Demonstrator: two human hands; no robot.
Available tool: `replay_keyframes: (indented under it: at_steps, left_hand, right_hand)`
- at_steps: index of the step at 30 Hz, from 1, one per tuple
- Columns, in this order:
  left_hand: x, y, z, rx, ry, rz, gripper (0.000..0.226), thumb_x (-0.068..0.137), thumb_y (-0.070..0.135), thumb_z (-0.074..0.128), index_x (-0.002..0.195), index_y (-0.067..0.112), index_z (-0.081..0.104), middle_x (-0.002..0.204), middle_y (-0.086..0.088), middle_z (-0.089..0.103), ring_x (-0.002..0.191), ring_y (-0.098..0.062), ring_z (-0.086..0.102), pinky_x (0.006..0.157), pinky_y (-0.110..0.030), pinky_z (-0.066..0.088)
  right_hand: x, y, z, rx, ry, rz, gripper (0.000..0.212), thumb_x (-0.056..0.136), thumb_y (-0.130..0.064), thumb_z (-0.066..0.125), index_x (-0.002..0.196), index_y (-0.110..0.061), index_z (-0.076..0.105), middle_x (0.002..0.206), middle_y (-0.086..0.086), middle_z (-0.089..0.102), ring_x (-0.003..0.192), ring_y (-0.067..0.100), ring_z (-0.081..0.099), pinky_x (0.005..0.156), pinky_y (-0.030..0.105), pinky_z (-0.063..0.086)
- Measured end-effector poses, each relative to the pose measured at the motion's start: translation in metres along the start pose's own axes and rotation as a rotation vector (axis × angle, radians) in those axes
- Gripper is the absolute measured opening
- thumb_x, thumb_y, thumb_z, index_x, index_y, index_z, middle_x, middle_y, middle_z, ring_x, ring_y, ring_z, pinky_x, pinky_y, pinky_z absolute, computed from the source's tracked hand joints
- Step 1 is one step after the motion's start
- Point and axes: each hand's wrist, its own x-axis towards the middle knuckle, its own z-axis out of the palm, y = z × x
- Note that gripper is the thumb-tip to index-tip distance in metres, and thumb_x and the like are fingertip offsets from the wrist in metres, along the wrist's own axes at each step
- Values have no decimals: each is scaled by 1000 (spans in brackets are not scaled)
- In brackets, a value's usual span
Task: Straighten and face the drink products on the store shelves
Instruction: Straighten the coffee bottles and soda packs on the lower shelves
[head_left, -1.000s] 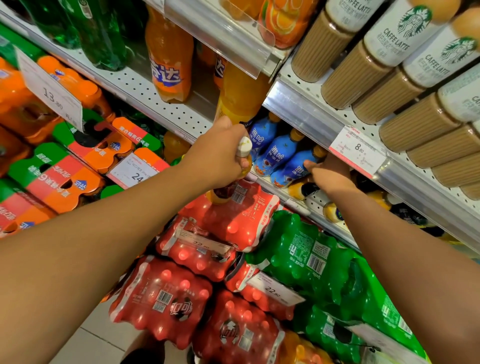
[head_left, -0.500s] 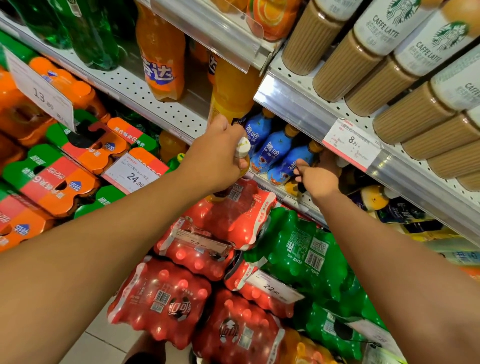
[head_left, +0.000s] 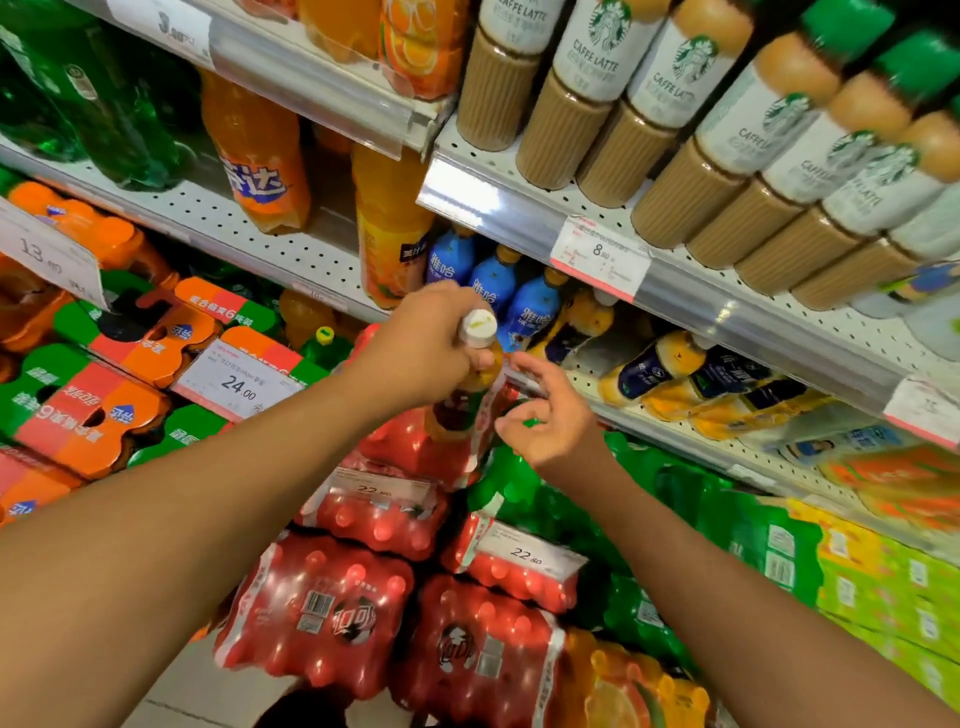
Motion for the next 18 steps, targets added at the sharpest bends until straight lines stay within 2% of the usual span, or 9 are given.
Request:
replay_keyframes:
  at_steps: [3,5,7,9,10,11,13,16,18]
  left_hand:
    - [8,24,12,-97,-49,-5,24,75,13,79,92,19,63,94,-2,62,87,-17,55,73,-27,38]
    - [12,40,22,-118,-85,7,25,74,13,81,91,20,64,91,0,64,85,-16,58,71,-28,43]
    - [13,58,36,-98,-116,40,28,71,11,82,94,17,66,94,-1,66,88,-16,60,77,-31,49]
    - [13,74,51,-75,-133,93,31,69,9,82,96,14,68,96,-4,66,91,-19,61,82,-35,49]
    - [12,80,58,-83,-140,115,33,68,8,82,98,12,69,97,-4,65,93,-20,61,84,-35,48]
    - [11,86,64,-99,-149,130,34,68,6,82,99,12,69,97,-4,64,94,-22,60,84,-33,47]
    - [11,93,74,-86,-174,171,36,70,6,81,103,11,68,98,-4,62,97,-23,59,83,-28,43]
    - [12,97,81,-76,-168,265,53,78,11,77,127,8,57,122,-9,59,114,-21,55,97,-24,39]
    - [14,92,73,-50,-2,270,60,85,21,71,138,6,47,134,-13,52,125,-23,48,105,-26,34]
  right_hand:
    - [-11,-6,-10,67,42,24,70,75,-23,77,131,-41,38,98,-19,59,72,17,65,72,38,55]
    - [-18,-4,-26,39,89,9,78,72,-37,77,136,-44,33,112,-23,54,71,10,63,69,30,56]
    - [-24,0,-40,1,109,-5,83,71,-41,78,139,-49,29,117,-12,59,75,6,63,64,19,52]
    - [-27,2,-51,-65,130,-14,82,72,-34,80,140,-40,35,124,0,59,97,13,62,78,28,54]
    - [-28,3,-56,-141,156,-25,78,71,-31,81,138,-33,40,124,1,57,105,18,59,84,34,51]
    - [-29,4,-62,-238,188,-39,72,70,-30,82,133,-28,47,118,1,57,105,20,57,83,35,48]
    - [-31,5,-75,-399,238,-84,57,67,-31,82,117,-23,56,101,-2,53,95,20,55,69,30,39]
    - [-35,13,-93,-435,299,-132,34,65,-37,76,90,-37,53,85,-10,46,83,16,53,63,27,34]
    - [-36,25,-101,-326,382,-95,30,69,-44,75,88,-42,52,88,-9,51,83,12,53,66,24,37]
